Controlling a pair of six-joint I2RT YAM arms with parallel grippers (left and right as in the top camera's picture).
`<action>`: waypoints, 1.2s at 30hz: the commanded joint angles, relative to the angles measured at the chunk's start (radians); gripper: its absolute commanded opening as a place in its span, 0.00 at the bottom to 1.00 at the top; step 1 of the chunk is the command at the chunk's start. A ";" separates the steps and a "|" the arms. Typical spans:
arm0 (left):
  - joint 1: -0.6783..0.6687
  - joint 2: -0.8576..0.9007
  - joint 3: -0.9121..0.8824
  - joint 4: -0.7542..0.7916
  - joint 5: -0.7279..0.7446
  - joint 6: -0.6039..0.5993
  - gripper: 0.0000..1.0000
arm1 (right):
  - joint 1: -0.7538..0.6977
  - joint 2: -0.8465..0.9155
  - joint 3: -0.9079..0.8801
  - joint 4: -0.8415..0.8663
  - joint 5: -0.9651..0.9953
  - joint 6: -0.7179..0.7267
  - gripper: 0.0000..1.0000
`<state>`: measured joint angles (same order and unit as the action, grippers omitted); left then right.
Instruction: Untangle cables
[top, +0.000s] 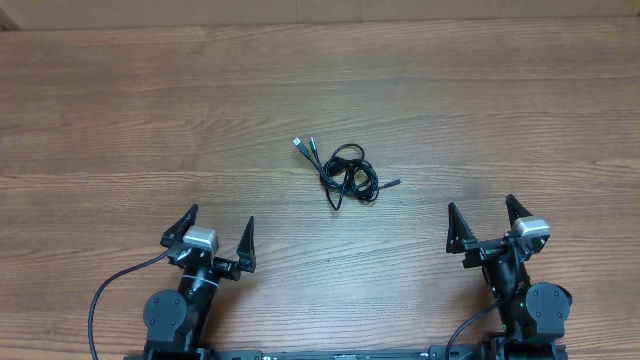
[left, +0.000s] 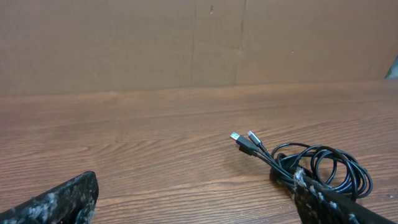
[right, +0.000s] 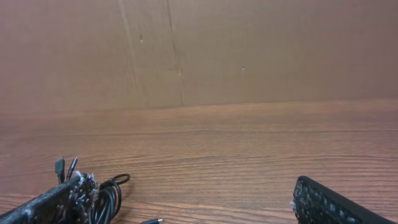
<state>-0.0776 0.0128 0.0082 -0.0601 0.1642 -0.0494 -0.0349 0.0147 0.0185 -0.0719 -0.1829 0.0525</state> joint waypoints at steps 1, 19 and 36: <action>0.006 -0.008 -0.003 -0.001 0.012 -0.003 0.99 | -0.005 -0.012 -0.010 0.003 0.006 0.003 1.00; 0.006 -0.008 -0.003 -0.003 -0.010 -0.003 1.00 | -0.005 -0.012 -0.010 0.003 0.006 0.003 1.00; 0.005 -0.008 -0.003 -0.003 -0.003 -0.039 0.99 | -0.005 -0.012 -0.010 0.003 0.006 0.003 1.00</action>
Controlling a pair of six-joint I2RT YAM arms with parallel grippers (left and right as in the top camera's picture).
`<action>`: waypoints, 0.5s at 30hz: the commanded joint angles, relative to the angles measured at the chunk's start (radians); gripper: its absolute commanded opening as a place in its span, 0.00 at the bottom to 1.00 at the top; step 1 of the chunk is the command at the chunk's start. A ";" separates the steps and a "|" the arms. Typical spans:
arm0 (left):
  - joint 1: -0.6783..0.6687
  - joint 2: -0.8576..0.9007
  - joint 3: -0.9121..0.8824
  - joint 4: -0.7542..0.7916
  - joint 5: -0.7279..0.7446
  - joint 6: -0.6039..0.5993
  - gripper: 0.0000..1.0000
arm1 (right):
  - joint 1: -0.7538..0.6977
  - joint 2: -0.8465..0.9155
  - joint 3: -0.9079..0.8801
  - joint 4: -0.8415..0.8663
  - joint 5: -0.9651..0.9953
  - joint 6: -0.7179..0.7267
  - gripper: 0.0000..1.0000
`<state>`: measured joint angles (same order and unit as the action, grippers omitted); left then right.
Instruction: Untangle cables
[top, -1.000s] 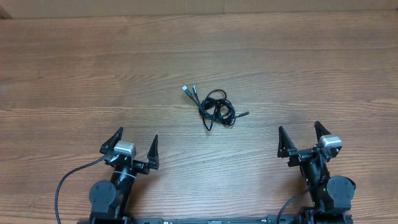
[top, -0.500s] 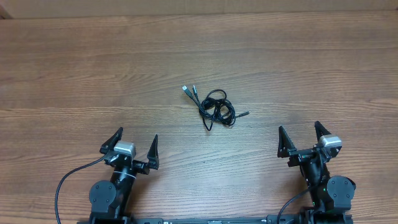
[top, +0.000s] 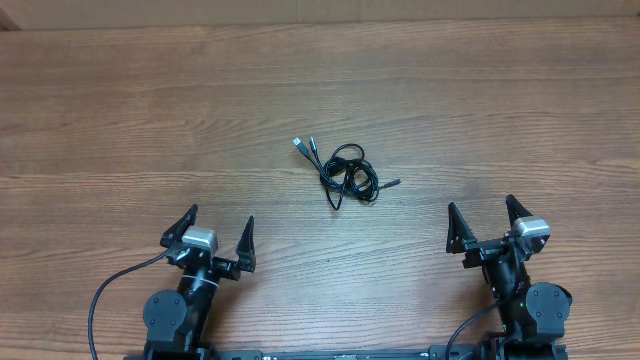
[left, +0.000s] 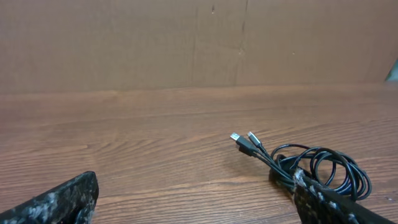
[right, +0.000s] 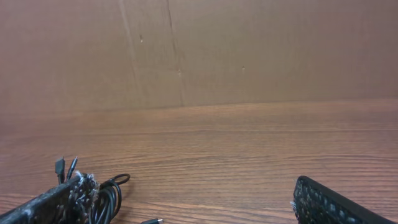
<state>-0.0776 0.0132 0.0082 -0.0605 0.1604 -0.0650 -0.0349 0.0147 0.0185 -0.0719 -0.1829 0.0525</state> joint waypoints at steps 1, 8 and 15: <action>0.005 -0.009 -0.003 -0.003 0.002 -0.031 1.00 | -0.005 -0.012 -0.010 0.003 0.006 0.003 1.00; 0.005 -0.006 -0.002 -0.003 0.064 -0.179 0.99 | -0.005 -0.012 -0.010 0.003 0.006 0.003 1.00; 0.005 0.031 0.004 -0.007 0.076 -0.131 1.00 | -0.005 -0.012 -0.010 0.003 0.006 0.003 1.00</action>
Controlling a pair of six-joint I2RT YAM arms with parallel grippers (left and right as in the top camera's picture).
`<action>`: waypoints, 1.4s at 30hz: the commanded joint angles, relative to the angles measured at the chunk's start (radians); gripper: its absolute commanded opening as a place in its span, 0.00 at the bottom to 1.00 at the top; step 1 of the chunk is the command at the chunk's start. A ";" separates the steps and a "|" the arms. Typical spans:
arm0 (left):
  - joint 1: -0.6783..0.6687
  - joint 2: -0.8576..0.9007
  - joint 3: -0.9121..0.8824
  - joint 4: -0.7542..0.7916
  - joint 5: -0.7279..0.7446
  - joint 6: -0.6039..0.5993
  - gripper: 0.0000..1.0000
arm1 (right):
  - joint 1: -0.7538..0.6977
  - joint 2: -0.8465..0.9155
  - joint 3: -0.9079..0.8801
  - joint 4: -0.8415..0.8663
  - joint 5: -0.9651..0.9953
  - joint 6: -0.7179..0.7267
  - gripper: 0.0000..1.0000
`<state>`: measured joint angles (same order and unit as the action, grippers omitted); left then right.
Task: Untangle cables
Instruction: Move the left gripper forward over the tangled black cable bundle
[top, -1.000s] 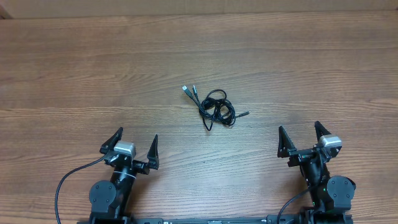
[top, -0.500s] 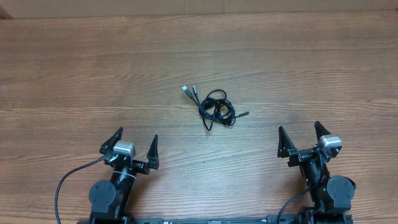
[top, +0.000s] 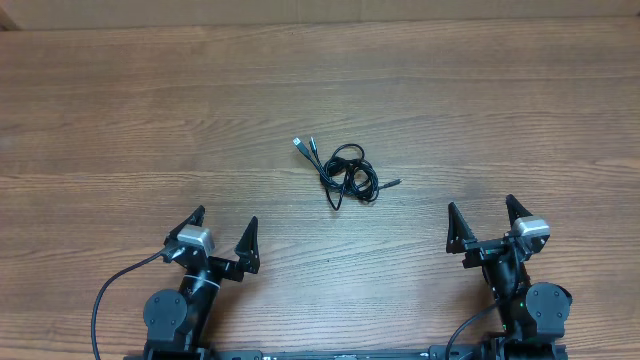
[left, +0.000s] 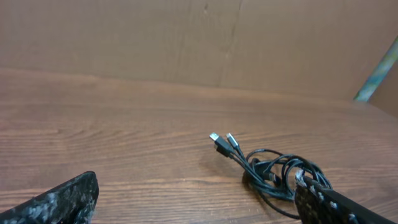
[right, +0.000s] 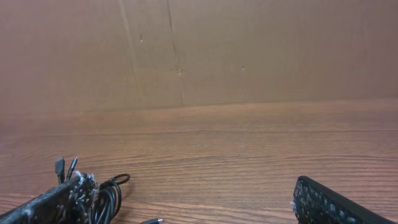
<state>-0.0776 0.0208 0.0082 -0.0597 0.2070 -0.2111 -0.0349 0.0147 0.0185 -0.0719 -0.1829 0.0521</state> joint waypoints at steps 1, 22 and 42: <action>0.005 0.029 0.010 -0.019 0.030 0.037 1.00 | -0.005 -0.012 -0.010 0.003 0.006 0.004 1.00; 0.005 0.581 0.642 -0.546 0.058 0.180 1.00 | -0.005 -0.012 -0.010 0.003 0.006 0.004 1.00; 0.004 1.013 1.012 -0.884 0.049 0.238 1.00 | -0.005 -0.012 -0.010 0.003 0.006 0.004 1.00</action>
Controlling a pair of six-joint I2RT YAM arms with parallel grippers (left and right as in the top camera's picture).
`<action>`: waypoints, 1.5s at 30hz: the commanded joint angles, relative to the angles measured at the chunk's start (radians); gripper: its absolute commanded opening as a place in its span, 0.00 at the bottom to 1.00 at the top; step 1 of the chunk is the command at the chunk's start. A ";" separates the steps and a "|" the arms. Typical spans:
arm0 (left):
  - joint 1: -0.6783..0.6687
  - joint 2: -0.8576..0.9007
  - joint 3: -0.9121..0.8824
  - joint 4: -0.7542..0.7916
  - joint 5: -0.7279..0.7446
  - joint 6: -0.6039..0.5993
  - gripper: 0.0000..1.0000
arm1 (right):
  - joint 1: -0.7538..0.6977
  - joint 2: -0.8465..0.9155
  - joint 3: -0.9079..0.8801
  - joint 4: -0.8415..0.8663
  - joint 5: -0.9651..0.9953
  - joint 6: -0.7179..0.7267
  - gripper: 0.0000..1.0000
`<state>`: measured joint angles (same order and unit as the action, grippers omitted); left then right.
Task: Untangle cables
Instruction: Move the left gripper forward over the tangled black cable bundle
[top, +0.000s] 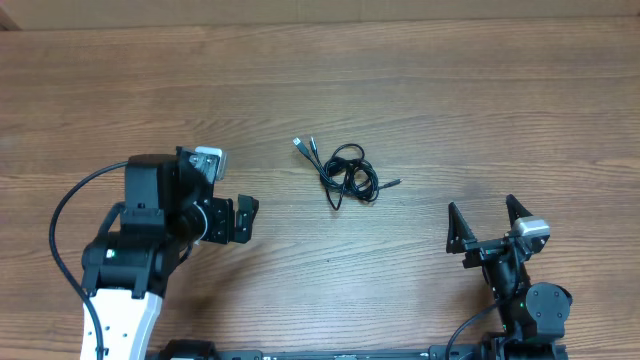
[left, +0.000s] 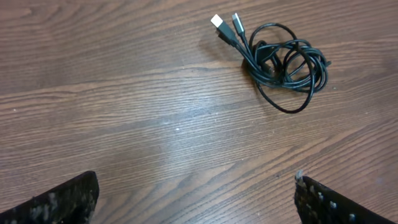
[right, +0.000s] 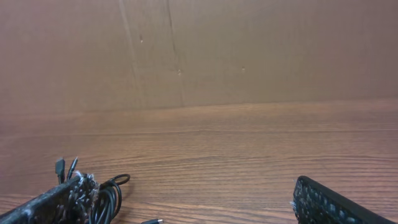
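A tangled black cable bundle (top: 348, 172) lies near mid-table, with two plug ends (top: 304, 144) sticking out at its far left and a small plug (top: 395, 183) at its right. In the left wrist view the bundle (left: 285, 59) sits at the upper right, plugs (left: 225, 21) pointing away. My left gripper (top: 232, 218) hangs open over bare wood to the left of the bundle, and its fingers (left: 59, 200) frame only table. My right gripper (top: 480, 206) rests open at the near right edge. Part of the cable (right: 111, 194) shows behind its left finger.
The wooden table (top: 480, 90) stretches wide around the bundle. A brown cardboard wall (right: 249, 50) stands along the far edge. The left arm's own black cable (top: 62, 215) loops out on its left side.
My left arm has left its rest pose at the near edge and now stands raised, farther out over the table, looking down beside the bundle. The right arm and the cables are unchanged.
Both arms first rested open at the near edge with the bundle lying untouched at mid-table, and stayed so. Then the left wrist had turned slightly toward the bundle. Now the left gripper hangs open to the bundle's left; the cables lie as before.
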<state>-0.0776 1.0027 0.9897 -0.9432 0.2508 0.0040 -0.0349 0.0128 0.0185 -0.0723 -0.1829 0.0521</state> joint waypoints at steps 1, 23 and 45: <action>0.004 0.037 0.031 -0.001 0.005 0.023 1.00 | -0.005 -0.010 -0.010 0.003 0.006 0.004 1.00; -0.085 0.089 0.031 -0.025 -0.030 0.023 1.00 | -0.005 -0.010 -0.010 0.003 0.006 0.004 1.00; -0.343 0.564 0.433 -0.189 -0.087 0.019 1.00 | -0.005 -0.010 -0.010 0.003 0.006 0.004 1.00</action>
<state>-0.4019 1.4784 1.3300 -1.1126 0.1806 0.0040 -0.0349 0.0132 0.0185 -0.0723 -0.1829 0.0528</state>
